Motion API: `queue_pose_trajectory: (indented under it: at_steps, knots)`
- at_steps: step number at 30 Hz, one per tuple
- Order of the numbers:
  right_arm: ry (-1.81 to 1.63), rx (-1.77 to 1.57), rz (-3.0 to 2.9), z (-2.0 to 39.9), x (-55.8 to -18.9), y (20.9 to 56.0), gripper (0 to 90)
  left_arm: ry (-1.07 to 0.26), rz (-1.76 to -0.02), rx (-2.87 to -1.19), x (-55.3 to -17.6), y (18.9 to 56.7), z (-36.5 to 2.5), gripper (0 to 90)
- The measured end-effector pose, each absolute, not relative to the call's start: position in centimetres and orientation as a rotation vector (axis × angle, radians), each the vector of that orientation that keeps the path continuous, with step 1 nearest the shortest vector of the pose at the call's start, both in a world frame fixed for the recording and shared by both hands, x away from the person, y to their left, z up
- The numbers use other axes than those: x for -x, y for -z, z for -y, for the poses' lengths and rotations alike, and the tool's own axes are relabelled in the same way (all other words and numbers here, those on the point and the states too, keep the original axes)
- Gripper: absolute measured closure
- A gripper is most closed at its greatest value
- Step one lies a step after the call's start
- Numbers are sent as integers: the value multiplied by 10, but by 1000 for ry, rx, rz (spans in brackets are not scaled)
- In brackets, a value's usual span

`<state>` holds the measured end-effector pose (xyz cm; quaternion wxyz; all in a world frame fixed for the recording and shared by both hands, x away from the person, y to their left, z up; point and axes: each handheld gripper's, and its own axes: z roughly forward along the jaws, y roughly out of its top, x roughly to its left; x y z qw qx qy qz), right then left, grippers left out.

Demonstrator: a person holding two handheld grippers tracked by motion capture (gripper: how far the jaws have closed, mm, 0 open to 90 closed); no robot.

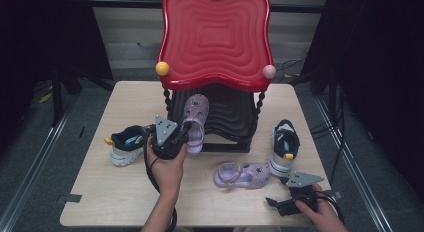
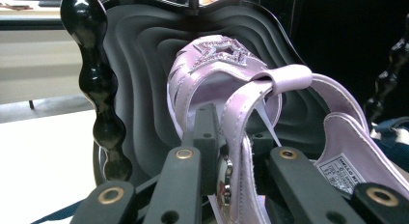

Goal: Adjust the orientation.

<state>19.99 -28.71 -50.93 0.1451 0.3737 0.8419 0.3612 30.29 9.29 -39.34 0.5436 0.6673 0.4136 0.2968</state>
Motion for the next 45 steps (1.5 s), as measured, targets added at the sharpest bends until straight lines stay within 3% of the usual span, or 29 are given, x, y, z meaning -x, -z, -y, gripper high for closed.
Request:
queue_pose_trajectory:
  at_steps: [45]
  knots:
    - [-1039, -1080, -2425, 287, -200, 509, 106, -837, -1069, -1470, -365, 392, -52, 793]
